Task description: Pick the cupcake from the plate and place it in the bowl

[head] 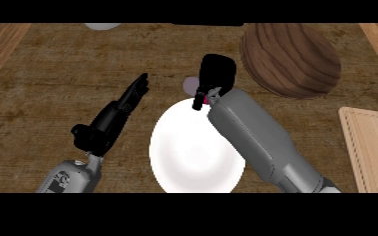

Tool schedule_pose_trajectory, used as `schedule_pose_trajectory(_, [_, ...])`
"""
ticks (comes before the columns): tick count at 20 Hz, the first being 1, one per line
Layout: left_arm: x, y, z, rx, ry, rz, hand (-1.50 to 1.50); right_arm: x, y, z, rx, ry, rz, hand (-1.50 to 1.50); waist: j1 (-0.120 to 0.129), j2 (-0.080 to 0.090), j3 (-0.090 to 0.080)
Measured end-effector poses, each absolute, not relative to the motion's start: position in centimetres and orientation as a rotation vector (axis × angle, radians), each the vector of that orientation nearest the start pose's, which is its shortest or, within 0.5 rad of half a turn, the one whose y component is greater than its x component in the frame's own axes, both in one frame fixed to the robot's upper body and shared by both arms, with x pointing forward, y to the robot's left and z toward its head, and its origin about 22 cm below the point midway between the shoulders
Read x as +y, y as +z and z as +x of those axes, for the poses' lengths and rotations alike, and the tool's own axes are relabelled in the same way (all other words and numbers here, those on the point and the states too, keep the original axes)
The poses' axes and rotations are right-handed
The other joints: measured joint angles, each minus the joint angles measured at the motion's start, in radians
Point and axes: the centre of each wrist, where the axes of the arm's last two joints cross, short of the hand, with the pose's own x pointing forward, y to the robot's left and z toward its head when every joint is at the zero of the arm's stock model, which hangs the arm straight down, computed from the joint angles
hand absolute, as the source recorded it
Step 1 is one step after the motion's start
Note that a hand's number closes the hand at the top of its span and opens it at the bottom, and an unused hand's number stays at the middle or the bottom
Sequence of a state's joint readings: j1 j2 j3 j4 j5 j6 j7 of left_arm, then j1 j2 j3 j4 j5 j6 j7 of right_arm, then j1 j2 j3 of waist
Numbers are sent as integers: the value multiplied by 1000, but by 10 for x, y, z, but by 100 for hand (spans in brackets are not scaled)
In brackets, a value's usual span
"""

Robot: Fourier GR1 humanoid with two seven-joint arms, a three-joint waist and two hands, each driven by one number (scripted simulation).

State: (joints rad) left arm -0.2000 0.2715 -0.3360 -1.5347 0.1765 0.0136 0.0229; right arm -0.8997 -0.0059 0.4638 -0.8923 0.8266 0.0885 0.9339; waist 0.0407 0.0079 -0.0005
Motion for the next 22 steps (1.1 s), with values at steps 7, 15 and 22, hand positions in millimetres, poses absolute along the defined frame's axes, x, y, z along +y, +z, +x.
schedule_pose_trajectory(7, [195, 32, 268, -1593, -396, -183, 0, -25, 136, 392, -1155, 861, -1231, 150, -18, -5, 0])
schedule_pose_trajectory(15, [202, 27, 269, -1589, -390, -178, 0, -36, 187, 408, -1345, 549, -1248, 150, -27, -5, 0])
schedule_pose_trajectory(22, [202, 32, 273, -1594, -382, -168, 0, -92, 169, 435, -1243, 499, -1374, 150, -28, -4, 0])
